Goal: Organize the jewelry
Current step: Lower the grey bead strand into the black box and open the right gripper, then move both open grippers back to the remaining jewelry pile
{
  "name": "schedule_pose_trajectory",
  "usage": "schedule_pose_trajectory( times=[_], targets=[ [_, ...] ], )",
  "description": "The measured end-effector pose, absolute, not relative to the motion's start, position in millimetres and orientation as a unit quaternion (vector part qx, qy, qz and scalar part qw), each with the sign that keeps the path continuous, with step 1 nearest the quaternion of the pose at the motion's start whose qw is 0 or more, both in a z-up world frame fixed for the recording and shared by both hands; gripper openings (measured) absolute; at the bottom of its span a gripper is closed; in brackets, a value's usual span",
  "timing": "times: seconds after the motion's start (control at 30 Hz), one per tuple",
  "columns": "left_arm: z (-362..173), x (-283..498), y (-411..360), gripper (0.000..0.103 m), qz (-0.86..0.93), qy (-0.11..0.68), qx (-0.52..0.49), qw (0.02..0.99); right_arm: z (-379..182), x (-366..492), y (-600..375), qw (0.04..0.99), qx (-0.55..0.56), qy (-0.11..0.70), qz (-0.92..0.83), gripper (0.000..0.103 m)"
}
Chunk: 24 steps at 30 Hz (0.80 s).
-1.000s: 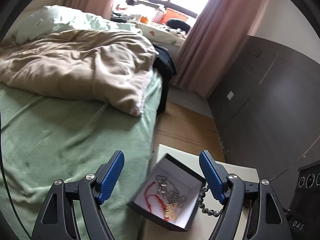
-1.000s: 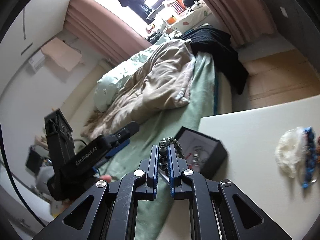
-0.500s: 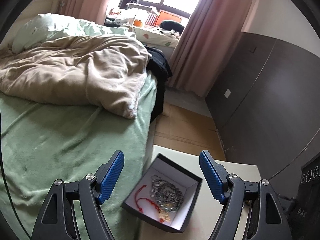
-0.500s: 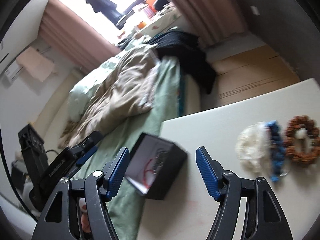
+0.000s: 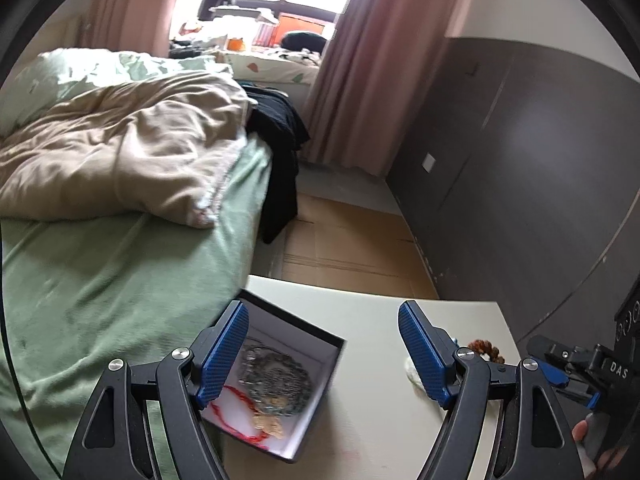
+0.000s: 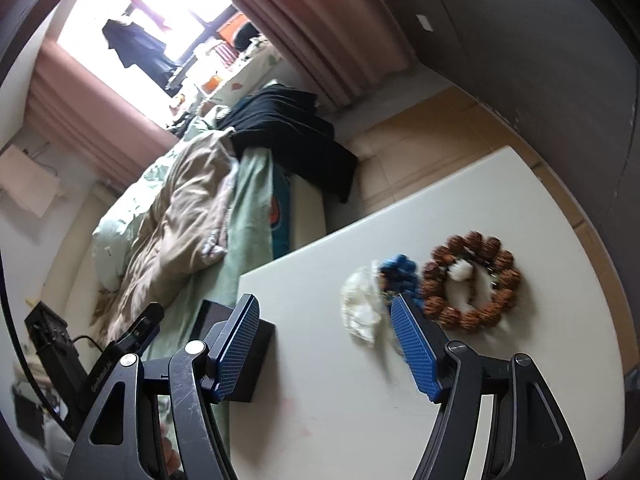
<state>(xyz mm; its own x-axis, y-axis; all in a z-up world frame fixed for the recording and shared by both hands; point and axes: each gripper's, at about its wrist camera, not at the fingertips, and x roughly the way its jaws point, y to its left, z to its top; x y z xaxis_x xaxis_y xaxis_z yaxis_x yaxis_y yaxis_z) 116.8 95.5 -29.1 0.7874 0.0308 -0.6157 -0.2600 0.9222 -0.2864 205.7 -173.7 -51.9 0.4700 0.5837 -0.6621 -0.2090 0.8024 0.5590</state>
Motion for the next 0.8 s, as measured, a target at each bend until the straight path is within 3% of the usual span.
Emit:
schedule_pose_trajectory(
  times=[0.17, 0.33, 0.8],
  targets=[
    [-38, 127, 70, 0.078, 0.058, 0.333, -0.181, 0.923, -59, 213, -190, 0.83, 0.214, 0.466, 0.221, 0.071],
    [-46, 139, 45, 0.078, 0.044, 0.351, -0.163, 0.921, -75, 223, -206, 0.812, 0.238, 0.493, 0.203, 0.096],
    [-74, 183, -15, 0.078, -0.024, 0.392, -0.127, 0.911, -102, 239, -261, 0.798, 0.281, 0.521, 0.119, 0.097]
  ],
)
